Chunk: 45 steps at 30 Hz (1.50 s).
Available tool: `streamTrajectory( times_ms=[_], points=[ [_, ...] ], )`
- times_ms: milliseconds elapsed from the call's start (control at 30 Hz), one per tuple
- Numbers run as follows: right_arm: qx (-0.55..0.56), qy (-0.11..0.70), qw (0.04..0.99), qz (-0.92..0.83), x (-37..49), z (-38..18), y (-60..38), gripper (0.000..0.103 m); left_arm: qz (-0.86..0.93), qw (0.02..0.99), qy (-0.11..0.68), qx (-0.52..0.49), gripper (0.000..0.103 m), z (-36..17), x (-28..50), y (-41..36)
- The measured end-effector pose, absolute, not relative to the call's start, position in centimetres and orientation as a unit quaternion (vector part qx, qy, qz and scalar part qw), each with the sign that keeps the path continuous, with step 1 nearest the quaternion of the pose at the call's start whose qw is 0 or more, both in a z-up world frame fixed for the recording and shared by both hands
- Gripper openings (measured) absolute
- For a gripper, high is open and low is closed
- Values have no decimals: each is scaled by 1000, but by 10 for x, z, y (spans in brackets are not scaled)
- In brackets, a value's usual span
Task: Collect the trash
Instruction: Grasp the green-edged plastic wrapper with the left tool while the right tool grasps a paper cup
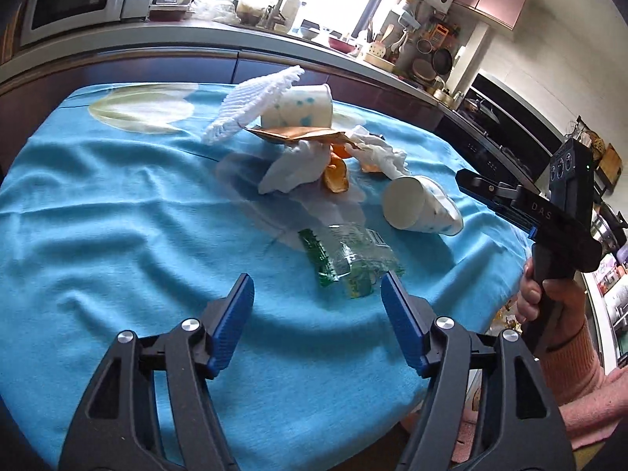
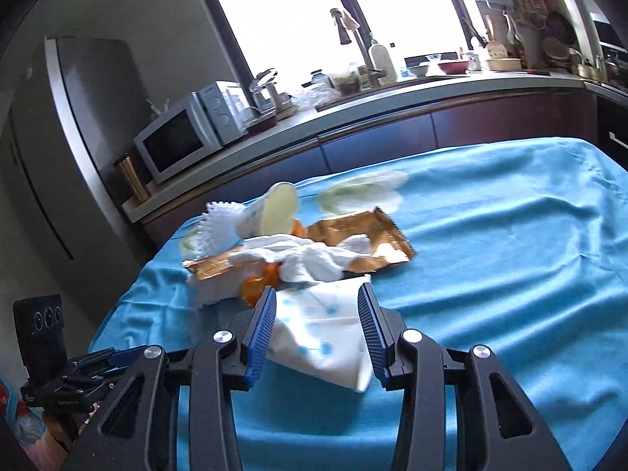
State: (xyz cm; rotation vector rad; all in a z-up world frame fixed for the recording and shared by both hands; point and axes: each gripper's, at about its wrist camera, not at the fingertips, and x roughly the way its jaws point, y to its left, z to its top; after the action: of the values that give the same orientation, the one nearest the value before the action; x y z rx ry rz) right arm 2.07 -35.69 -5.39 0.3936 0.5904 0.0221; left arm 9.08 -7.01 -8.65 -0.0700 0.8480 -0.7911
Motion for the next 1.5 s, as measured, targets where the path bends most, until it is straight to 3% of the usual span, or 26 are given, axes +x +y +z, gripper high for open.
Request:
streamTrajectory(
  times_ms=[200, 367, 600, 733, 833, 1500],
  points=[
    [253, 309, 916, 36, 17, -82, -380, 42, -380, 817, 431, -44, 67, -96, 103, -93],
    [281, 314, 904, 70, 18, -95, -378, 40, -382, 808, 445, -61, 60, -97, 109, -98],
    [283, 308, 903, 101, 13, -93, -371, 13, -379, 801, 458, -69, 36, -99, 113, -101],
    [278, 304, 904, 114, 9, -89, -367, 9, -378, 801, 458, -68, 21, -101, 111, -101],
    [275, 300, 905, 125, 7, -84, -363, 6, -377, 805, 453, -65, 15, -99, 108, -100],
    [224, 283, 907, 218, 5, -50, -306, 2, -349, 848, 393, -70, 12, -66, 86, -37]
  ],
)
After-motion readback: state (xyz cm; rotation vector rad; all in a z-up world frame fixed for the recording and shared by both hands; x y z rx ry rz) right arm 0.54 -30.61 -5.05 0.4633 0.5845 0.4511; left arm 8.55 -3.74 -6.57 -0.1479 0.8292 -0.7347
